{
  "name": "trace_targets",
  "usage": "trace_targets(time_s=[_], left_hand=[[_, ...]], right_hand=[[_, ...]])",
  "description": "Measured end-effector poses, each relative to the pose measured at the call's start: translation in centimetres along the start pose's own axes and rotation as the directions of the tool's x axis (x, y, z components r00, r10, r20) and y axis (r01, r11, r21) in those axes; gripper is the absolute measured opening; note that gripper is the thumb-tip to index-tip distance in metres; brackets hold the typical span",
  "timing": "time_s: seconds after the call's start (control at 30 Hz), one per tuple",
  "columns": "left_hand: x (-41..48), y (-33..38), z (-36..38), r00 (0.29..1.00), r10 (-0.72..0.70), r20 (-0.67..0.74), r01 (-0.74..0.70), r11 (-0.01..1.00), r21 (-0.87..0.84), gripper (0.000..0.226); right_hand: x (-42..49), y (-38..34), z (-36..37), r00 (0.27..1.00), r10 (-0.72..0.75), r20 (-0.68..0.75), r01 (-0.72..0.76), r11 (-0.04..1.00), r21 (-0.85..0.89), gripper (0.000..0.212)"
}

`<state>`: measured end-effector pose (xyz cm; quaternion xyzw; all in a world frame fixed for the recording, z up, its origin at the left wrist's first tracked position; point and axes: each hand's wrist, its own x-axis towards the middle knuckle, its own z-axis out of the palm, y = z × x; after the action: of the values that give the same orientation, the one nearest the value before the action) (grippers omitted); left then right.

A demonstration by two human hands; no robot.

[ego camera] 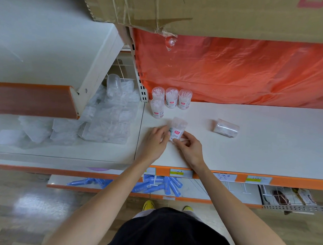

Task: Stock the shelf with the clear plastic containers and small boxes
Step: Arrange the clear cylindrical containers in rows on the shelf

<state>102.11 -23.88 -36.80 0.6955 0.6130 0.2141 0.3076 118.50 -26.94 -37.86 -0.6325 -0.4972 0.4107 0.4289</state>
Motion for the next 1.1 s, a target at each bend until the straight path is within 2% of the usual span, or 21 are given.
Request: trace_targets(time_s=[0.1,0.2,0.37,0.67,0.83,1.1], left_hand=[[-1.0,-1.7,-0.2,0.974,0.158,-0.16,-0.091,0.928,0.362,0.046],[-1.6,-2.9,0.3,0.966,0.209,-0.151,-0.107,0.857,0.504,0.053],[-1.0,-3.1,0.7,0.98,0.17,-0.098,-0.097,0.853,0.512,0.055],[-0.9,-3.7,0.9,0.985,0.161,-0.064,-0.108,0.86,0.498,0.064],[-0.9,-3.7,0.9,0.983,0.171,-0.066,-0.115,0.854,0.507,0.064],[-0.8,-3.7,1.0,0.974,0.207,-0.09,-0.133,0.85,0.51,0.063]], right_hand=[[0.4,0.0,0.3,0.999,0.023,-0.024,-0.024,0.999,-0.023,0.045],[1.6,-0.6,0.3,0.999,0.038,-0.037,-0.04,0.999,-0.034,0.05],[5.1,-1.9,0.5,0.999,-0.029,-0.041,0.021,0.983,-0.185,0.05],[8.5,-2.6,1.5,1.0,0.01,-0.006,-0.011,0.941,-0.337,0.046],[9.2,-2.9,1.5,1.0,0.013,0.007,-0.01,0.93,-0.366,0.056],[8.7,-2.4,1.9,0.999,-0.019,-0.042,0.001,0.916,-0.402,0.05]])
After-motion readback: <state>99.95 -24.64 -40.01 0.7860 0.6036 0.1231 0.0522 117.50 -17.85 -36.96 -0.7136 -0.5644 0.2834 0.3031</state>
